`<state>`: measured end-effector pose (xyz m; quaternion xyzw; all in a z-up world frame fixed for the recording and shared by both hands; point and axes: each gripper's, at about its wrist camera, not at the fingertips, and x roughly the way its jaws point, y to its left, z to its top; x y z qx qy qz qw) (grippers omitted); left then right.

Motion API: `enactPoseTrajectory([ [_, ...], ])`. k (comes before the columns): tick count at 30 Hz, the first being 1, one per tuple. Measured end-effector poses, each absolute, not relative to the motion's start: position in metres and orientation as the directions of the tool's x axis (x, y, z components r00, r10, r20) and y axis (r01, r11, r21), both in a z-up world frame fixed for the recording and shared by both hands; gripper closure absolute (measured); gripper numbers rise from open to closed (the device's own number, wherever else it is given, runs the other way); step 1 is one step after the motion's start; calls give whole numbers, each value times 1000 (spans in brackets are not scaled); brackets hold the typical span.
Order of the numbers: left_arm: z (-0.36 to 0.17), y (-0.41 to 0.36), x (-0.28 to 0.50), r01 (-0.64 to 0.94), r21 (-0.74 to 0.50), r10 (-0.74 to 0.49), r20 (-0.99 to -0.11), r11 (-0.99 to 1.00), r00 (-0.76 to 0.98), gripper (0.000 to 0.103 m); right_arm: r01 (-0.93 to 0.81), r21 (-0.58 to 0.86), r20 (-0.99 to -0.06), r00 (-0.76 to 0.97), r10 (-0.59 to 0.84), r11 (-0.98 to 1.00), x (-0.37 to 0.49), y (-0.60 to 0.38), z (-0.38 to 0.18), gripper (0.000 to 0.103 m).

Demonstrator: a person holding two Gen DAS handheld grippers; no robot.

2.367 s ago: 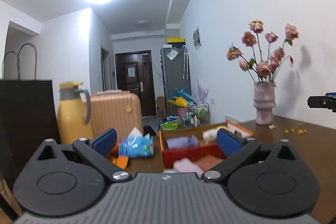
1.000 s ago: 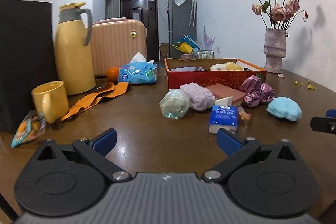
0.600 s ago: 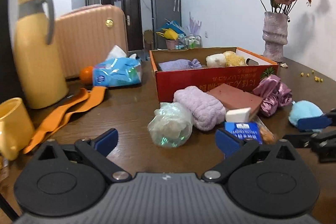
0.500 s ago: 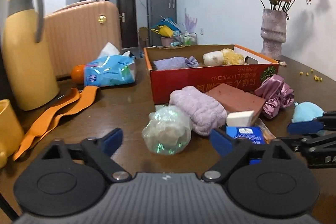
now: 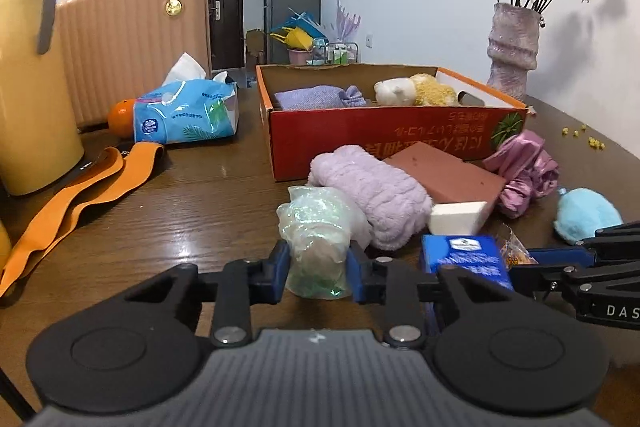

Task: Organize soft objects
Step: 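Close the left gripper on the clear plastic bag while the right grips the snack packet, then carry both items over the box and open both grippers to drop them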

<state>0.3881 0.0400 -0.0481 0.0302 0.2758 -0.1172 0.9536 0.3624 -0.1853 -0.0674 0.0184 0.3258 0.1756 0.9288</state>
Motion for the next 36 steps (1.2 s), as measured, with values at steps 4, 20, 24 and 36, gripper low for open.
enactPoseTrajectory([
  [4, -40, 42, 352, 219, -44, -209, -518, 975, 829, 73, -310, 163, -580, 738, 345, 937, 335, -197, -61, 85],
  [20, 8, 17, 243, 290, -52, -285, -417, 956, 863, 73, -297, 177, -470, 812, 346, 938, 227, -230, -20, 85],
  [24, 12, 13, 233, 295, -51, -290, -401, 954, 869, 73, -296, 174, -451, 824, 343, 939, 214, -236, -15, 85],
  [36, 17, 10, 254, 308, -36, -297, -393, 951, 870, 73, -290, 162, -425, 842, 332, 943, 229, -242, -9, 85],
])
